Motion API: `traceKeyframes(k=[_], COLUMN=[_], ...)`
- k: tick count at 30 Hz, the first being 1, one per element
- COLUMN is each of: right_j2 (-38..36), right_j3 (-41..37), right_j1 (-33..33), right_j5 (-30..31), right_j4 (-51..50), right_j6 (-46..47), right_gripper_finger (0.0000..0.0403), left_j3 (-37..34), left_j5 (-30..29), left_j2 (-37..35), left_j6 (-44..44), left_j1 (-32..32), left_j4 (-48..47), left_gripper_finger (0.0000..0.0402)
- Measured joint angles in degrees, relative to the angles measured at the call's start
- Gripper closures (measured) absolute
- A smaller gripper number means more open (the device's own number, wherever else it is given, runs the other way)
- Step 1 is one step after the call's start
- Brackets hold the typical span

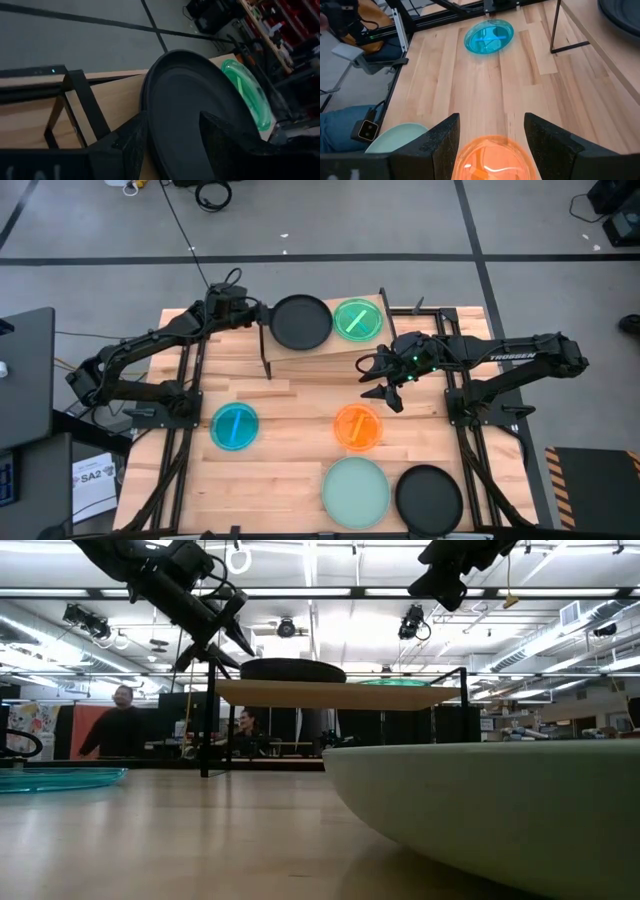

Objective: Place and stack plates onto a shelf
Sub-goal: Stack the black plate on top of the black plate on the shelf

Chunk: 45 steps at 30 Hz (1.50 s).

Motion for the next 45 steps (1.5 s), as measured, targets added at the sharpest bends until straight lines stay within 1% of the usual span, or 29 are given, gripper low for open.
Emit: traceKeyframes(k=[6,10,13,15,19,24,28,34,45], right_j2=[0.0,0.0,0.0,0.0,0.0,0.0,0.0,0.0,0.0], right_j3=[0.0,0.0,0.0,-0.02,-0.02,-0.02,-0.02,-0.02,-0.02], right_j1=[0.0,0.56,1.42,2.24,3.86,6.14,8.89,14.65,25.94], right_j5=[-0.01,0.01,0.29,2.21,6.95,7.84,7.81,7.74,7.49], right_j4=[-1.13,-4.15,-7.05,-8.79,-12.06,-14.94,-16.0,-18.31,-19.43], right_j6=[2.05,2.15,2.32,3.49,6.18,8.36,10.51,11.43,19.33], right_gripper_finger=[0.0176,0.0176,0.0176,0.0176,0.0176,0.0176,0.0176,0.0176,0.0176], left_j3=[0.0,0.0,0.0,-0.02,-0.02,-0.02,-0.02,-0.02,-0.02], left_j5=[0.02,0.02,-0.12,-0.62,-1.51,-1.79,-1.75,-1.76,-1.74], left_j2=[0.0,0.0,0.0,0.0,0.0,0.0,0.0,-0.02,-0.02], left_j6=[4.58,7.65,11.89,14.65,17.25,19.24,20.41,20.52,20.5], left_j1=[-0.05,-0.04,-0.53,-1.38,-3.57,-6.81,-9.53,-14.09,-22.86], left_j4=[0.02,0.06,0.37,1.2,4.14,7.77,9.52,9.61,9.6], left_gripper_finger=[0.0214,0.0214,0.0214,0.0214,0.0214,0.0214,0.0214,0.0214,0.0214])
